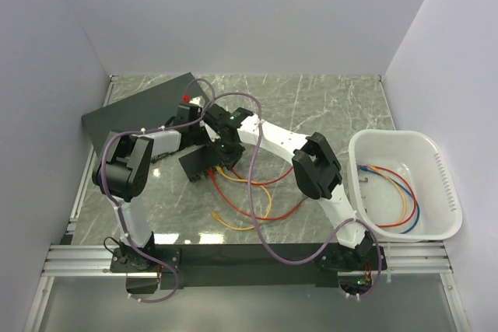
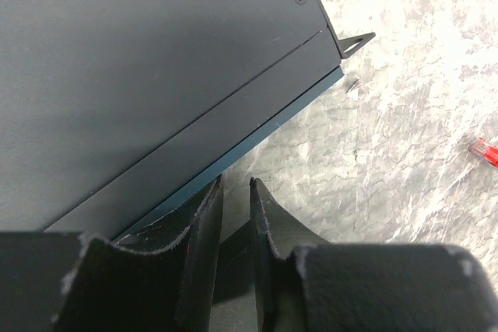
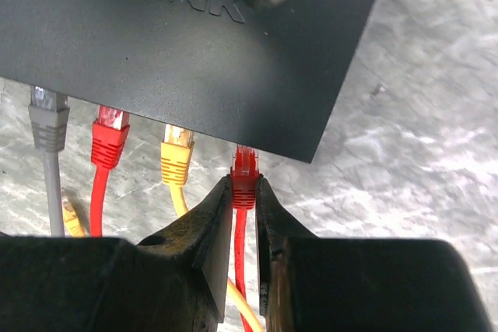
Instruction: Insert the plug into the switch port
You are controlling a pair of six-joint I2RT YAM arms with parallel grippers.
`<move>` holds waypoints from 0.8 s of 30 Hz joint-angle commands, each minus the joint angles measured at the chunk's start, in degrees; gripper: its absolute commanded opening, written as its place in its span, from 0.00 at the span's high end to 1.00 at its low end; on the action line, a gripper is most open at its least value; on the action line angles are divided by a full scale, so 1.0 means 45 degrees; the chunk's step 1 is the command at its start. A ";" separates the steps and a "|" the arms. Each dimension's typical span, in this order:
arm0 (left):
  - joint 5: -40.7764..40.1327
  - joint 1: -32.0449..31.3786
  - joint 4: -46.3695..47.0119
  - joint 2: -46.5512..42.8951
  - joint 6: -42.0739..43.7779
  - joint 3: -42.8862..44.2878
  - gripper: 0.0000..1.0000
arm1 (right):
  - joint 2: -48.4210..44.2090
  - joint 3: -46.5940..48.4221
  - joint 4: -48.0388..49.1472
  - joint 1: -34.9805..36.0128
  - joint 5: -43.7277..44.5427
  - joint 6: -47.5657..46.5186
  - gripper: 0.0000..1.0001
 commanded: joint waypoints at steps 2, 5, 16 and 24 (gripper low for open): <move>0.0941 -0.0799 -0.1760 0.0700 0.0349 -0.0260 0.73 | 0.0208 0.0547 0.2706 -0.0355 -0.0404 -0.0769 0.99; 0.0883 -0.0877 -0.1740 0.0818 0.0330 -0.0240 0.73 | 0.0461 0.0526 0.2746 -0.0433 -0.0462 -0.0613 0.99; 0.1116 -0.1171 -0.1213 0.0642 -0.0509 -0.1352 0.73 | 0.1672 0.1755 0.1888 -0.0960 0.1722 0.0811 0.99; 0.1293 -0.1697 -0.0120 0.0798 -0.1134 -0.2446 0.74 | 0.2297 0.2146 0.1575 -0.1038 0.2779 0.1593 0.99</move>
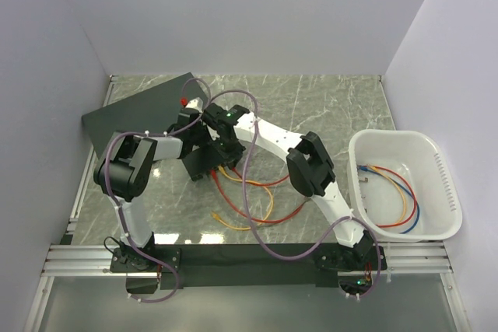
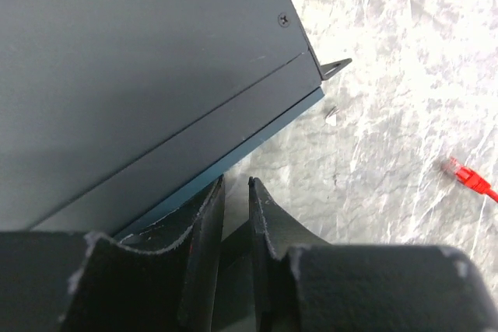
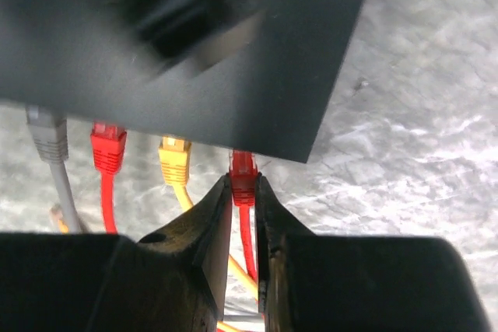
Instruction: Insert the plug into the switch port
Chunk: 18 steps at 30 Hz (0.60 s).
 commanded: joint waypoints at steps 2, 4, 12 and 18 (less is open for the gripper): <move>0.1574 -0.1630 -0.2654 0.0667 -0.0080 -0.1418 0.74 | 0.1229 0.0743 0.2783 -0.0863 0.2883 0.1181 0.99; 0.1573 -0.1728 -0.2479 0.0628 -0.0140 -0.1633 0.74 | 0.1269 0.0685 0.2919 -0.0883 0.3000 0.1318 0.99; 0.1631 -0.2060 -0.1932 0.0647 -0.0316 -0.2239 0.75 | 0.1348 0.0393 0.3599 -0.0922 0.3333 0.1573 0.99; 0.1593 -0.2392 -0.1853 0.0551 -0.0160 -0.2278 0.75 | 0.1133 0.0529 0.4459 -0.0961 0.3763 0.1496 0.99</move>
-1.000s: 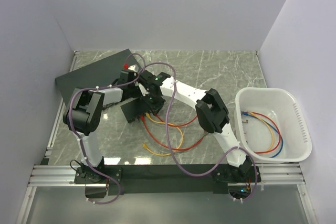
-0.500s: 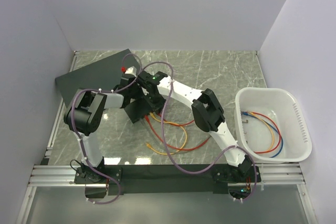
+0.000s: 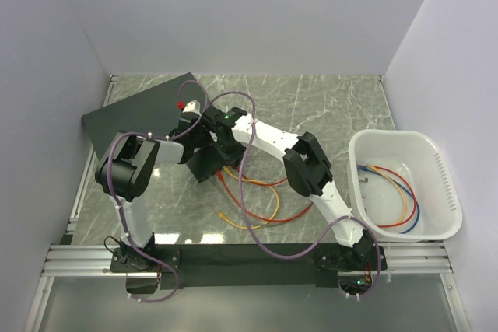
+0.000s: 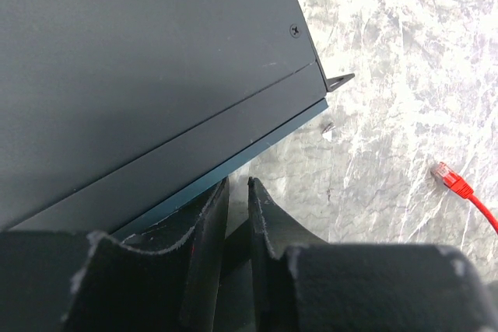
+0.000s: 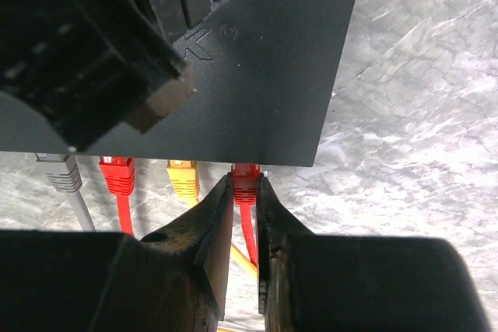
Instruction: Insert the plug into the switch port
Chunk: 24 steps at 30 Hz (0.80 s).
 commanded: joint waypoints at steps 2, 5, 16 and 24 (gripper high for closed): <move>0.2336 -0.2237 -0.3669 0.0365 0.1069 -0.1282 0.75 | 0.0423 0.0198 0.4992 -0.1029 0.2509 0.0930 0.97; 0.2277 -0.2432 -0.3708 0.0267 0.1069 -0.1282 0.75 | 0.0363 0.0566 0.5248 -0.1029 0.3016 0.0969 0.93; 0.2337 -0.2570 -0.4079 0.0150 0.0894 -0.0911 0.75 | -0.0709 -0.1691 0.7336 -0.1029 0.2705 0.0853 0.77; 0.0542 -0.2550 -0.6168 0.0423 0.0874 0.0767 0.75 | -0.1374 -0.3179 0.7765 -0.1029 0.2647 0.0988 0.59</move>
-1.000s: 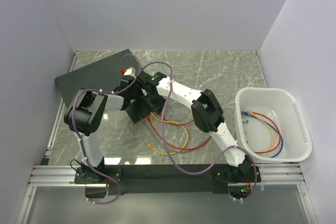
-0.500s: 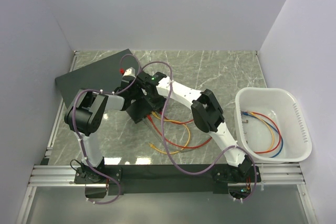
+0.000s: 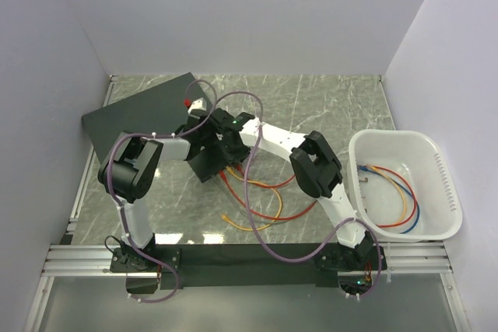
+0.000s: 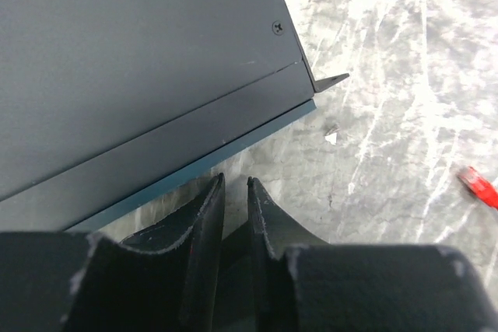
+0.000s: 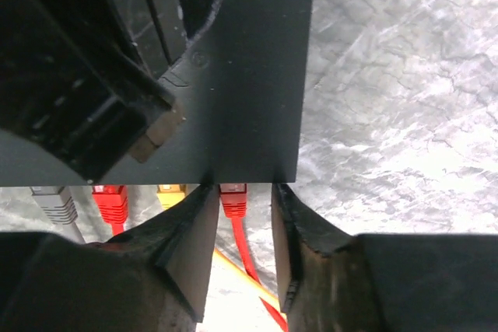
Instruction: Insert the plug into the switch port
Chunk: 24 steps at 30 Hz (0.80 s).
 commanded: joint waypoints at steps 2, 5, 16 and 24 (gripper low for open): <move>0.1577 -0.1667 -0.4756 0.0758 0.0777 0.0306 0.74 | -0.0507 -0.1250 0.5276 -0.0883 0.1762 0.0736 0.55; 0.1283 -0.1296 -0.5245 0.1110 0.0817 0.1049 0.72 | -0.1269 -0.2111 0.5687 -0.0864 0.1664 0.0873 0.52; 0.0795 -0.0279 -0.6124 0.1268 0.0758 0.2633 0.71 | -0.3708 -0.3694 0.5785 -0.0864 0.1001 0.1166 0.47; 0.0775 -0.0201 -0.6476 0.1287 0.0700 0.3103 0.71 | -0.5350 -0.5019 0.5922 -0.0864 0.0259 0.1556 0.44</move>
